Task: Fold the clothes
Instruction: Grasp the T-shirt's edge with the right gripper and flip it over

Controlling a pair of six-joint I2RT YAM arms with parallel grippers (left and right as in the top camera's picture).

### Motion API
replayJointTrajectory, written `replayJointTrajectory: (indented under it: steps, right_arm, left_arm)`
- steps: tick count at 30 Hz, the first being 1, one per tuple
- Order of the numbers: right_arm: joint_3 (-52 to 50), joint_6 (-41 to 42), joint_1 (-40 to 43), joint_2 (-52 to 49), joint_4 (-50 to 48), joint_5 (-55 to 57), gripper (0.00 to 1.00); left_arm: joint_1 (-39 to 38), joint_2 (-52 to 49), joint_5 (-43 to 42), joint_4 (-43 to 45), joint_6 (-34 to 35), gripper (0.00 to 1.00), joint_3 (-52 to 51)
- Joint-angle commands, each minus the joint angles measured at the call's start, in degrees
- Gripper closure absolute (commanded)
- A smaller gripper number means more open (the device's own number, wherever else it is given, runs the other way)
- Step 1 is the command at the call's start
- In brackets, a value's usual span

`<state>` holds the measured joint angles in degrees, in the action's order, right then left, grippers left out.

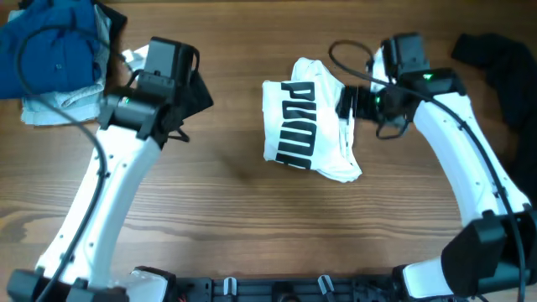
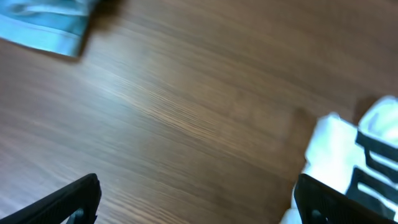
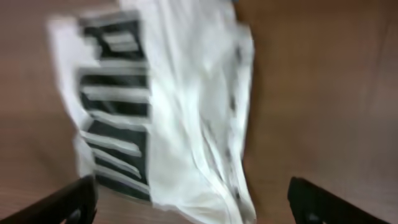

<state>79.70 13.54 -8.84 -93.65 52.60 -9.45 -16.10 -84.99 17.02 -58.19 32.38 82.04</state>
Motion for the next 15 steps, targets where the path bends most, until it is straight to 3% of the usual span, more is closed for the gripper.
replayJointTrajectory:
  steps: [1, 7, 10, 11, 12, 15]
  right_arm:
    - [0.55, -1.46, 0.07, -1.66, -3.82, -3.28, 0.02]
    - [0.52, -1.49, 0.09, -12.83, -7.87, -1.75, 0.45]
    - [0.52, -0.17, 0.09, -18.95, -10.69, -1.73, 0.75]
    - [0.52, 0.13, 0.11, -20.39, -11.3, -1.75, 0.89]
    - [0.52, 0.13, 0.11, -21.73, -12.2, -1.73, 0.96]
    - [0.52, 0.24, 0.17, -22.99, -14.1, -0.37, 0.96]
  left_arm:
    - [0.26, -6.43, -5.03, 1.42, -4.22, 0.0, 0.0]
    - [0.26, -9.94, -3.45, 2.82, -6.69, 0.0, 0.0]
    - [0.44, -9.94, -1.77, 3.15, -6.69, 0.0, 0.0]
    - [0.79, -9.94, -1.53, 3.13, -6.71, 0.0, 0.0]
    - [1.33, -9.94, -1.53, 3.15, -6.71, 0.0, 0.0]
    - [3.69, -9.94, -1.55, 3.39, -6.69, 0.0, 0.0]
